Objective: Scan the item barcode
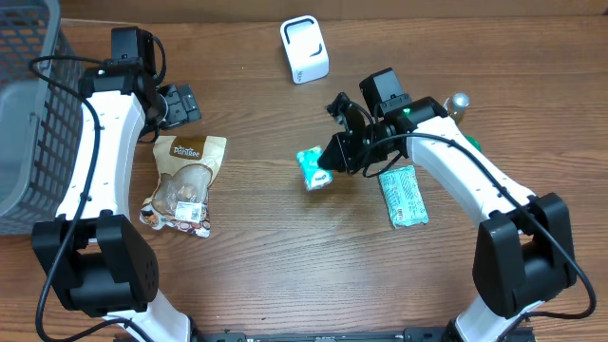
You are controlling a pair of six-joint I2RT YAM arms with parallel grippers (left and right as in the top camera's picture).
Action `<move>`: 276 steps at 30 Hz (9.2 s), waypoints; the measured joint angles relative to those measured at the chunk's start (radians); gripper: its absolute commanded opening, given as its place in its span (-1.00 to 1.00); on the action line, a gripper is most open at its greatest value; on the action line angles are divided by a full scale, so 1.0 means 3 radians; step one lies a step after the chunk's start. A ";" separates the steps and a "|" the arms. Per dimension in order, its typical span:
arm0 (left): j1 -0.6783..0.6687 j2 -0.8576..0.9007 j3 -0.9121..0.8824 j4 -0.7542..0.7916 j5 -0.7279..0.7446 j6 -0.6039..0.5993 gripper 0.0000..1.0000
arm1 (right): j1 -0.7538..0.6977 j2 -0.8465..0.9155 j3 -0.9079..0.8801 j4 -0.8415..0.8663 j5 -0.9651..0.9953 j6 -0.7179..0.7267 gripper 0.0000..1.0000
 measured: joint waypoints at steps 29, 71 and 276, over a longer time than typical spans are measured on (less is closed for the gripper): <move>0.0000 0.0000 0.0000 0.0000 0.0000 0.0000 0.99 | 0.0415 0.0062 0.2574 -0.0376 0.3079 0.0113 -0.93; 0.0000 0.0000 0.0000 0.0000 -0.0001 0.0000 0.99 | 0.0510 0.1961 0.2562 0.1723 0.3843 -0.2199 -0.92; 0.0000 0.0000 0.0000 -0.0001 -0.0001 0.0000 0.99 | 0.0379 0.1504 0.1041 0.3821 0.3409 -0.1550 -0.93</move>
